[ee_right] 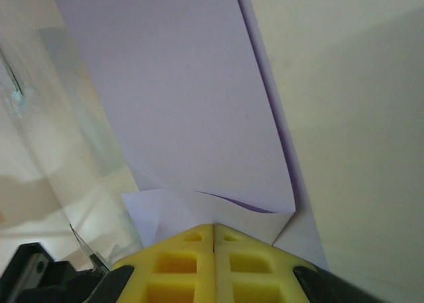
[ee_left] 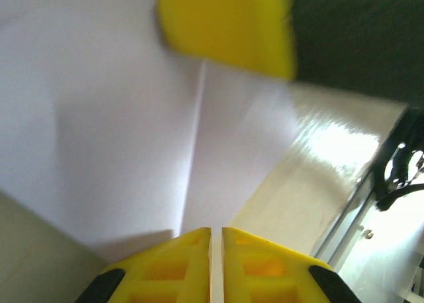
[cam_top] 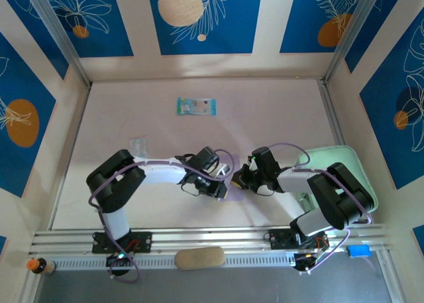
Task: Fold a paper plane with a square sheet of paper (pick it up from the middle)
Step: Fold the triangle a second time at the center of the table.
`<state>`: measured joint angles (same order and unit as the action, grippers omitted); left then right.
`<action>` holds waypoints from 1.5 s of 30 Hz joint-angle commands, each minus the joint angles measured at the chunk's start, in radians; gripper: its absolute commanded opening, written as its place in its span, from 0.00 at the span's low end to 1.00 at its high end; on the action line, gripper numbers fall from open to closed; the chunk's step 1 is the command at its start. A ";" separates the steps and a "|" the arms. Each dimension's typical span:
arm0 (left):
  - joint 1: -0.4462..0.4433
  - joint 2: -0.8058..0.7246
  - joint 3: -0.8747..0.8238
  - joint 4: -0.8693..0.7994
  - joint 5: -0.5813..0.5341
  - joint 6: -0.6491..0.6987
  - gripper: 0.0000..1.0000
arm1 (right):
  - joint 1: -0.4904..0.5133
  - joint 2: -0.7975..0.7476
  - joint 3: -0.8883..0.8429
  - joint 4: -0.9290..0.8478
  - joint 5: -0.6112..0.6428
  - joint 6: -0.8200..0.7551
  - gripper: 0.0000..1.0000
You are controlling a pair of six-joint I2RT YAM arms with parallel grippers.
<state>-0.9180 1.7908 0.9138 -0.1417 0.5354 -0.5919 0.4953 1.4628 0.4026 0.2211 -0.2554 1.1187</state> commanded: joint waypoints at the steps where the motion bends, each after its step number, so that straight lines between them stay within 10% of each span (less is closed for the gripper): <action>1: -0.007 0.009 -0.046 -0.048 -0.019 0.032 0.11 | -0.010 0.018 -0.034 -0.108 0.054 0.003 0.00; 22: -0.007 -0.186 -0.065 -0.009 -0.048 0.001 0.08 | -0.012 0.011 -0.033 -0.106 0.049 0.004 0.00; 45: 0.007 0.067 -0.040 -0.013 -0.116 0.025 0.06 | -0.008 -0.080 -0.020 -0.109 0.036 -0.032 0.03</action>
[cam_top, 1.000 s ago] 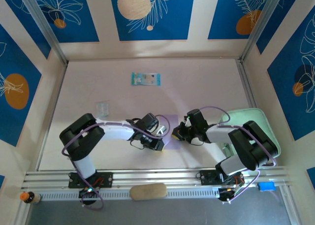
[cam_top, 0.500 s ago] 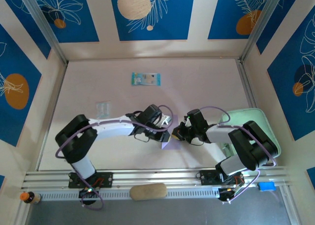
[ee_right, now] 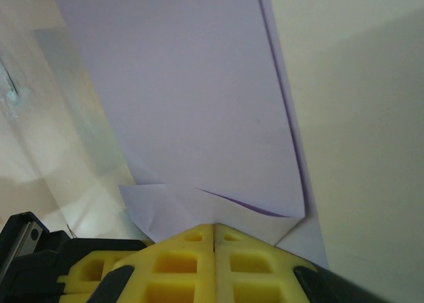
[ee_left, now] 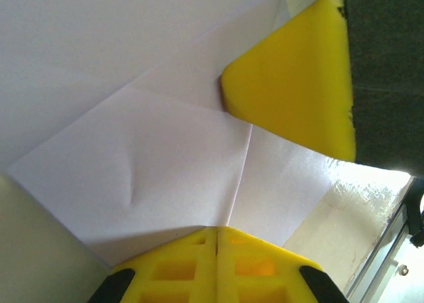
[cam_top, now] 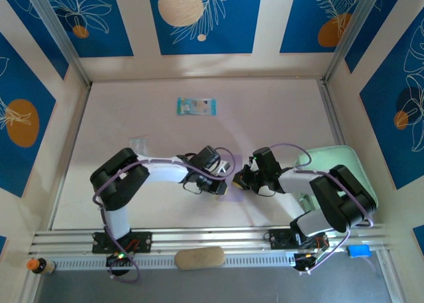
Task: Fold a paper plane with a square sheet of paper (pick it up from the middle)
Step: Fold the triangle a second time at the center of the table.
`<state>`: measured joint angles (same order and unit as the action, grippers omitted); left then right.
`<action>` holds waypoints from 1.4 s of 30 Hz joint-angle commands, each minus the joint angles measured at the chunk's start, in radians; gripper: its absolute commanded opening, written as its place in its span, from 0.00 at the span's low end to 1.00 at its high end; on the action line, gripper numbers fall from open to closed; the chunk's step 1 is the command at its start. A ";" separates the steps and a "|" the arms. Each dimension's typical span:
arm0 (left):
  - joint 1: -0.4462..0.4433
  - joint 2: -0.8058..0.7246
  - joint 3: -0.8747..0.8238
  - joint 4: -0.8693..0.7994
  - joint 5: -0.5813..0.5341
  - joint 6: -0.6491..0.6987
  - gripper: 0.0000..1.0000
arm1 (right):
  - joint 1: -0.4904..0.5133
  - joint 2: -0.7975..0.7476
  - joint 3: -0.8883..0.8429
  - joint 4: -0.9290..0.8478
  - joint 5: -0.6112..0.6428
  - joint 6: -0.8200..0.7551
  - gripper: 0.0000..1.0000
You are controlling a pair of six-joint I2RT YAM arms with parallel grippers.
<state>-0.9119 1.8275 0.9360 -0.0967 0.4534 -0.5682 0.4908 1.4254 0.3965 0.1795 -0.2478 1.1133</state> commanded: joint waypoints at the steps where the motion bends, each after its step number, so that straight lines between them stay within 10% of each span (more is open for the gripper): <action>1: 0.001 0.030 -0.068 -0.048 -0.029 -0.002 0.06 | 0.001 -0.062 -0.010 -0.072 0.030 -0.035 0.04; 12: 0.001 0.017 -0.060 -0.052 -0.021 -0.009 0.04 | 0.119 0.029 0.011 -0.048 0.040 -0.049 0.04; 42: 0.001 0.016 -0.089 -0.083 -0.048 0.021 0.00 | -0.063 -0.016 0.076 -0.082 0.007 -0.162 0.02</action>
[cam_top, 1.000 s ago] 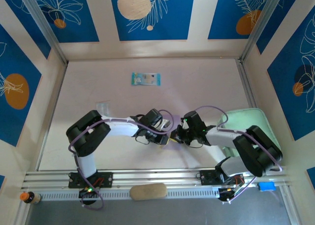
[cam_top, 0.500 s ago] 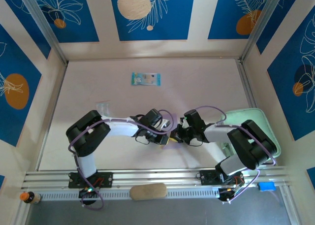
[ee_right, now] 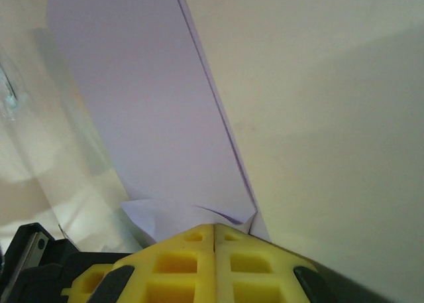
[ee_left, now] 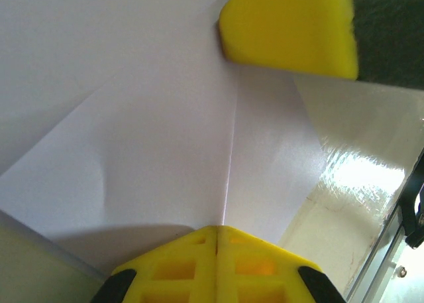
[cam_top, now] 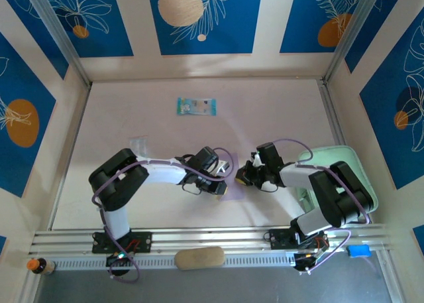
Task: Fold a paper plane with a square sheet of paper (pick it up from the middle)
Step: Fold the triangle a second time at the center of the table.
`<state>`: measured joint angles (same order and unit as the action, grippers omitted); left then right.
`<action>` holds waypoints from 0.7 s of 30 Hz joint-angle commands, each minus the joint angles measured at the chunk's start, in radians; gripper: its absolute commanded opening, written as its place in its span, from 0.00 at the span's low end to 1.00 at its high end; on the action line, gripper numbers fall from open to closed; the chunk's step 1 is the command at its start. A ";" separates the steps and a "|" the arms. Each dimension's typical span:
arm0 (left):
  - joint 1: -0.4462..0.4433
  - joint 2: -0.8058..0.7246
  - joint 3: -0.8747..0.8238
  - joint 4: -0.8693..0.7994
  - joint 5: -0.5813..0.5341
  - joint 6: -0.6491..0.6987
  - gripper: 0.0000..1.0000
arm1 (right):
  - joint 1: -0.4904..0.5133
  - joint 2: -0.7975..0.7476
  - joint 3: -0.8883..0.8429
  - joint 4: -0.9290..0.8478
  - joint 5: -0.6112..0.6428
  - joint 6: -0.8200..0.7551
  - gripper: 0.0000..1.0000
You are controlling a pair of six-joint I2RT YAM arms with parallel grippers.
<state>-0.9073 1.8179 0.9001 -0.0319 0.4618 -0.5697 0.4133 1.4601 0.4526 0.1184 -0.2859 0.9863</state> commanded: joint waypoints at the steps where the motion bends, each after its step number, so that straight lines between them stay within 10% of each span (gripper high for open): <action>1: -0.002 0.024 -0.052 -0.146 -0.057 0.022 0.00 | 0.031 -0.063 0.021 -0.018 0.051 -0.035 0.01; 10: -0.002 0.019 -0.044 -0.151 -0.058 0.025 0.00 | 0.141 0.046 0.043 0.027 0.084 -0.021 0.00; 21: -0.003 0.025 -0.047 -0.153 -0.056 0.021 0.00 | -0.018 0.067 -0.009 0.080 0.039 -0.052 0.00</action>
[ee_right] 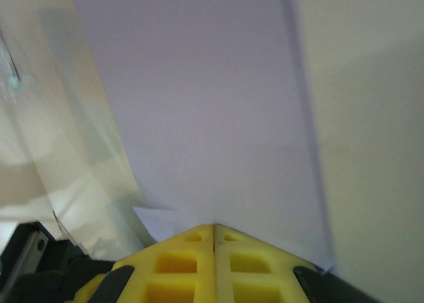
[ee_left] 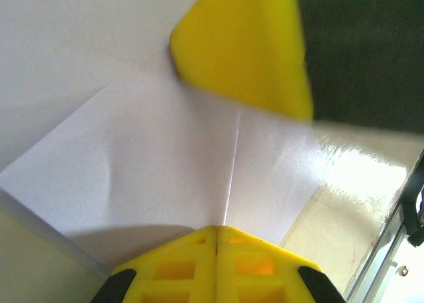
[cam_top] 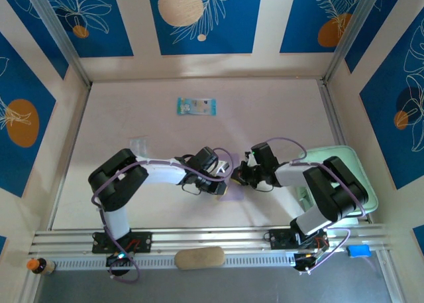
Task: Fold a paper plane with a square sheet of paper (pick it up from the middle)
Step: Fold the triangle a second time at the center of the table.
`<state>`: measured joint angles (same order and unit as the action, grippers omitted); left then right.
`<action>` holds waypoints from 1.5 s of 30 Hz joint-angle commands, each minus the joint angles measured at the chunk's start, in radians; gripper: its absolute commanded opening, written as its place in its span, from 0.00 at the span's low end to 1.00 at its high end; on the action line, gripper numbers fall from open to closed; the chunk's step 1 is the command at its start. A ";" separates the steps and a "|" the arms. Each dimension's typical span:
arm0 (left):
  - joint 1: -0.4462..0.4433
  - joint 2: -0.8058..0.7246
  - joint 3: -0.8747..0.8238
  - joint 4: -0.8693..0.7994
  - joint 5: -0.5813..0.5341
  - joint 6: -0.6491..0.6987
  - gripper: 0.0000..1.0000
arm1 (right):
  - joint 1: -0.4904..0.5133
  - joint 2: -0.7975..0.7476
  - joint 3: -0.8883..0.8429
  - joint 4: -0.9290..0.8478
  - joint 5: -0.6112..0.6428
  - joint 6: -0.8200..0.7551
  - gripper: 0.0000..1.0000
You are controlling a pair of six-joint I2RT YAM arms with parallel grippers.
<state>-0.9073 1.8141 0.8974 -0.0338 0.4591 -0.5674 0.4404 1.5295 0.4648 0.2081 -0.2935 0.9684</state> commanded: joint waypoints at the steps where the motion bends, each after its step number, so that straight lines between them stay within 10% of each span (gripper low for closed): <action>1: -0.002 0.030 -0.042 -0.152 -0.051 0.018 0.00 | -0.060 -0.008 -0.020 -0.009 0.044 -0.042 0.00; 18: -0.003 0.017 -0.036 -0.165 -0.050 0.037 0.00 | -0.105 -0.240 -0.063 -0.012 0.002 -0.064 0.02; 26: -0.001 0.018 -0.025 -0.171 -0.050 0.042 0.00 | 0.046 -0.132 -0.065 0.044 0.006 -0.017 0.00; 45: -0.002 -0.043 0.141 -0.159 0.033 -0.027 0.02 | 0.027 -0.016 -0.106 0.062 0.074 0.050 0.00</action>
<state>-0.9073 1.7828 0.9901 -0.1936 0.4583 -0.5682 0.4675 1.4872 0.3771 0.3218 -0.2749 1.0035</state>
